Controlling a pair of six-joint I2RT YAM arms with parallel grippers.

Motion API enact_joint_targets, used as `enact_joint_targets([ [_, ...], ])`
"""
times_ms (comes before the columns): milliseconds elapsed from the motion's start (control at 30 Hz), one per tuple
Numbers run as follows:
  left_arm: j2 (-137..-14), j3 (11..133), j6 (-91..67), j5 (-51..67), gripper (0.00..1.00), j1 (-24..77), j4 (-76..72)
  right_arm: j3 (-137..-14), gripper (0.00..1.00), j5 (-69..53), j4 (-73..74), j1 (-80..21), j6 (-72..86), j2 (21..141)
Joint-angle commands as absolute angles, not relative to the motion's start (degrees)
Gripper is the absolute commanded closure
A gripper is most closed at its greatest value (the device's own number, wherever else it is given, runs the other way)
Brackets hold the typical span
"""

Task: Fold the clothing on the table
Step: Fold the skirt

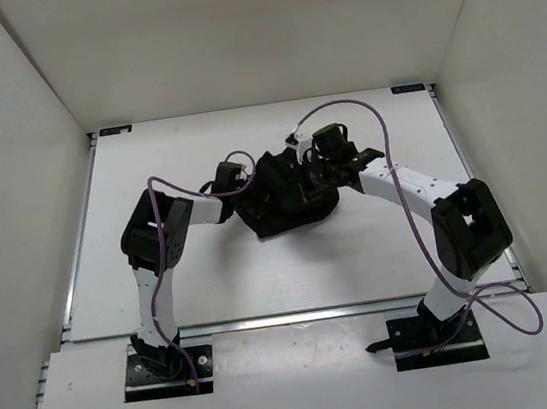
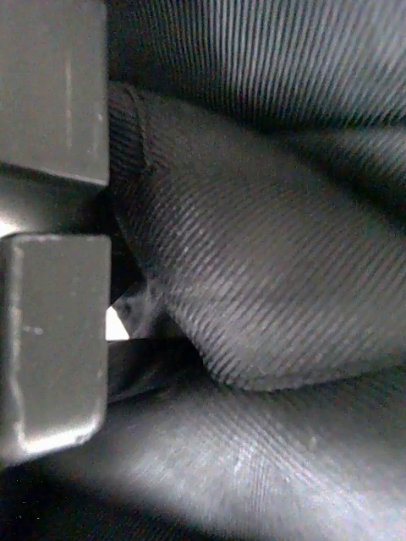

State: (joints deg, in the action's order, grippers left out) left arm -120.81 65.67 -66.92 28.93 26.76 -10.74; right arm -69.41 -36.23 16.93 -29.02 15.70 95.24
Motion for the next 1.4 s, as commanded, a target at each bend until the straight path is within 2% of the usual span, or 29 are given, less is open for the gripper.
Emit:
enact_joint_targets([
  [0, -115.9, 63.0, -71.4, 36.9, 1.00, 23.4, -20.0, -69.2, 1.00, -37.9, 14.2, -26.8, 16.1, 92.9],
  [133, -107.8, 60.4, -69.7, 41.8, 1.00, 20.0, -18.7, -70.3, 1.00, -38.7, 13.7, -24.1, 15.8, 94.7],
  [267, -95.1, 51.5, -65.4, 40.3, 1.00, 17.1, -12.1, -73.0, 0.99, -38.9, 14.2, -23.6, 15.1, 96.6],
  [400, -89.2, 44.8, -60.7, 35.9, 1.00, 16.3, -4.0, -76.0, 0.99, -39.1, 13.6, -24.8, 15.0, 98.2],
  [733, -94.5, 42.6, -55.0, 29.2, 1.00, 18.5, 0.0, -82.6, 1.00, -41.9, 12.4, -29.7, 15.2, 104.1],
  [1133, -102.6, 46.1, -51.5, 33.1, 1.00, 17.8, -0.4, -85.8, 0.99, -43.4, 10.5, -31.9, 13.8, 113.9],
  [1167, -102.5, 46.1, -51.2, 33.5, 1.00, 17.8, -0.2, -87.1, 0.93, -44.0, 10.6, -31.6, 14.3, 115.2],
  [1233, -101.2, 45.9, -50.6, 33.4, 1.00, 17.1, -0.1, -90.2, 0.66, -45.5, 12.3, -31.1, 15.5, 117.3],
  [1267, -100.1, 45.9, -50.6, 33.4, 1.00, 16.7, 0.0, -91.7, 0.60, -46.3, 12.5, -30.9, 16.3, 117.8],
  [1333, -99.3, 46.1, -49.9, 33.7, 1.00, 15.9, 2.1, -92.3, 0.34, -46.0, 10.3, -30.5, 17.2, 114.8],
  [1367, -98.9, 46.1, -49.8, 34.7, 1.00, 15.4, 2.1, -92.2, 0.25, -45.6, 8.8, -30.2, 17.9, 112.8],
])
